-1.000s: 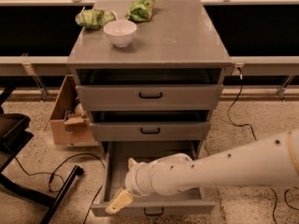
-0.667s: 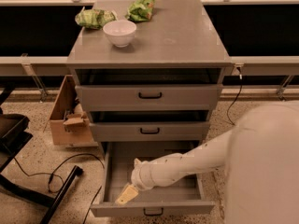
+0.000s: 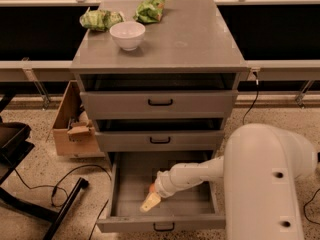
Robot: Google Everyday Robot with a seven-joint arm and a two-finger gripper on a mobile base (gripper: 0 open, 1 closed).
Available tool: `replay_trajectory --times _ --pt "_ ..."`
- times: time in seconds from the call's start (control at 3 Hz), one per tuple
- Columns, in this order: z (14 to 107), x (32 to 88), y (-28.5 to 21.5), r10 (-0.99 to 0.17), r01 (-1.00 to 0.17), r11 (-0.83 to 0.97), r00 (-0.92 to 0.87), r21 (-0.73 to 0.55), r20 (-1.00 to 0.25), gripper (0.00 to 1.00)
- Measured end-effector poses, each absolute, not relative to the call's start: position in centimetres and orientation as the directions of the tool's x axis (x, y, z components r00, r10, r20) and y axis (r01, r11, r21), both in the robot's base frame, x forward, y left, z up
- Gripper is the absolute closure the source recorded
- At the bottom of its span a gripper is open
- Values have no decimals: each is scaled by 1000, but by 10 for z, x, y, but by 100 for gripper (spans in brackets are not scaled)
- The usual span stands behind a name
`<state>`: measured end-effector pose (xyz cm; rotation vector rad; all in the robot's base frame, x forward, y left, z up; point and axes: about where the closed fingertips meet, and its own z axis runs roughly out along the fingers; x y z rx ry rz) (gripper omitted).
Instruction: Pick orange from bottom drawer and place on counter
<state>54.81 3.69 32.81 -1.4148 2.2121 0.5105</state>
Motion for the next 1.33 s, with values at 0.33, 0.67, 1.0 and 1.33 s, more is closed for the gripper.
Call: replay_trajectory --times 0.33,0.67,1.0,1.33 --pt "268 576 9 -735 -888 448 -431 103 -523 0" --pt "254 579 10 -712 -880 450 -458 154 -532 0" --pt "253 580 10 -712 -879 450 -458 155 -532 0" --pt "244 596 6 -717 -868 482 -470 120 -515 0"
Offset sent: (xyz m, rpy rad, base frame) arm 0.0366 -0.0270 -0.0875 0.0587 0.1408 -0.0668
